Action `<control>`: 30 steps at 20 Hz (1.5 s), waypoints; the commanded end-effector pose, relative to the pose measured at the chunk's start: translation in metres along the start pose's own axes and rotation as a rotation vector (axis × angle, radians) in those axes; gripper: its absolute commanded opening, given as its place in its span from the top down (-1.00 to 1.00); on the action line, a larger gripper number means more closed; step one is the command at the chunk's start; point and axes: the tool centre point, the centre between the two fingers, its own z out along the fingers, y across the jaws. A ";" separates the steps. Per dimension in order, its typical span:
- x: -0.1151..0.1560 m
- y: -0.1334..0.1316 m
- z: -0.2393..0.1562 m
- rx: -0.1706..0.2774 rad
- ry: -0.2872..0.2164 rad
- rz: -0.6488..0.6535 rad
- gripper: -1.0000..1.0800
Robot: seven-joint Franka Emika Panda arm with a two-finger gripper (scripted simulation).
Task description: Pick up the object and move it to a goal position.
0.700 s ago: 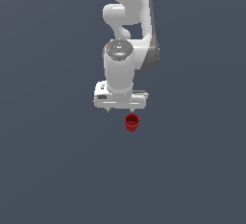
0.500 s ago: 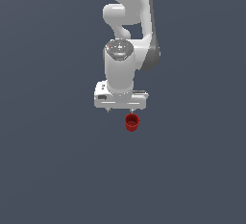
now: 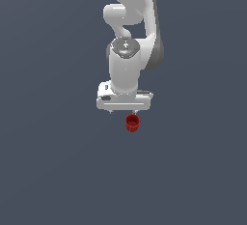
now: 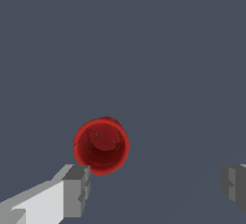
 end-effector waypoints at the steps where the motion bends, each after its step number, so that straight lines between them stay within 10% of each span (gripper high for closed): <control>1: 0.000 -0.001 0.003 0.001 -0.001 0.001 -0.92; 30: -0.016 -0.049 0.099 0.025 0.001 0.035 -0.92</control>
